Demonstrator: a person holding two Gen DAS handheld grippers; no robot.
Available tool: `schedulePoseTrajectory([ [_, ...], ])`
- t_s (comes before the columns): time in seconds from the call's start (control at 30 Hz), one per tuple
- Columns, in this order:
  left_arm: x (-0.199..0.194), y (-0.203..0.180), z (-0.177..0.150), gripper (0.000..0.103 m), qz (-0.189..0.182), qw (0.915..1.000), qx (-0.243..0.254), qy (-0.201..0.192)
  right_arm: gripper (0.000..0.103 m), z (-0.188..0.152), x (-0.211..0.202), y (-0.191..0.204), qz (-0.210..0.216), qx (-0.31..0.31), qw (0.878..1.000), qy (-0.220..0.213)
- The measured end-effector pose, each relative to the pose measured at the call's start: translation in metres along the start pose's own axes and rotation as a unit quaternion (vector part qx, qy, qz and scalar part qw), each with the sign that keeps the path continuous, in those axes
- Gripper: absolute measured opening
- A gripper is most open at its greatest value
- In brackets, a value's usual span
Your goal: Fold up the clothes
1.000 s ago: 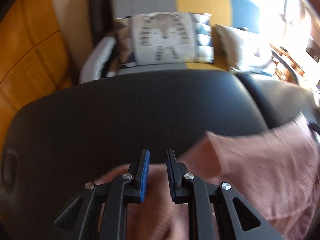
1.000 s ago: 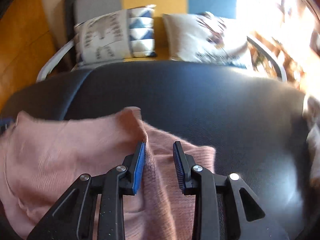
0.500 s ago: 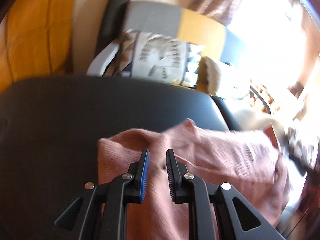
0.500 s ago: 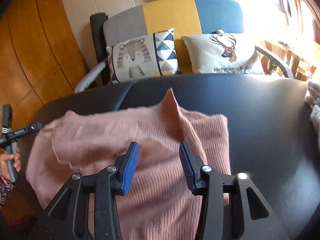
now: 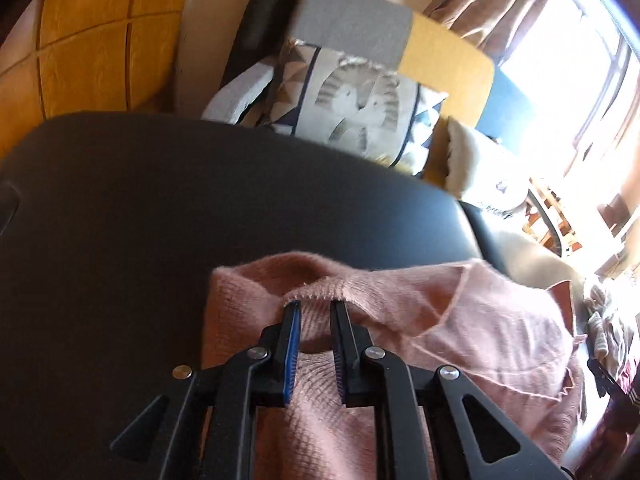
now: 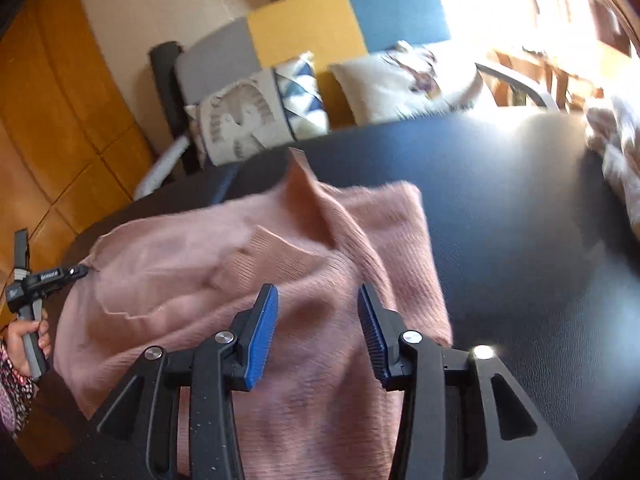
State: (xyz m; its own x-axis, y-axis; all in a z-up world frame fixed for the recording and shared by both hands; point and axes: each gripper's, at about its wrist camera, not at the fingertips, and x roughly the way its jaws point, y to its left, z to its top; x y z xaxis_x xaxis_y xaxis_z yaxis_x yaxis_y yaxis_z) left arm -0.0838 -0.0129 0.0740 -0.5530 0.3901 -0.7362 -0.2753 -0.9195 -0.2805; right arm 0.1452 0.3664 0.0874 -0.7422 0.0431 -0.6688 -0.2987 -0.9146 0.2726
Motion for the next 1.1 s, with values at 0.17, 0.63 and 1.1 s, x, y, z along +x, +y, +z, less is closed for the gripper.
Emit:
schedulePoseTrajectory([
  [0.17, -0.011, -0.047, -0.006, 0.016, -0.089, 0.99, 0.109, -0.004, 0.045, 0.02, 0.015, 0.029, 0.014, -0.101, 0.995, 0.006],
  [0.63, 0.029, -0.053, -0.013, 0.018, -0.042, 0.9753, 0.192, 0.101, 0.045, 0.032, 0.061, 0.02, 0.052, -0.111, 0.989, 0.079],
  [1.1, 0.034, -0.021, -0.005, 0.023, -0.067, 0.9767, 0.158, 0.128, 0.055, 0.035, 0.06, 0.017, 0.05, -0.101, 0.989, 0.091],
])
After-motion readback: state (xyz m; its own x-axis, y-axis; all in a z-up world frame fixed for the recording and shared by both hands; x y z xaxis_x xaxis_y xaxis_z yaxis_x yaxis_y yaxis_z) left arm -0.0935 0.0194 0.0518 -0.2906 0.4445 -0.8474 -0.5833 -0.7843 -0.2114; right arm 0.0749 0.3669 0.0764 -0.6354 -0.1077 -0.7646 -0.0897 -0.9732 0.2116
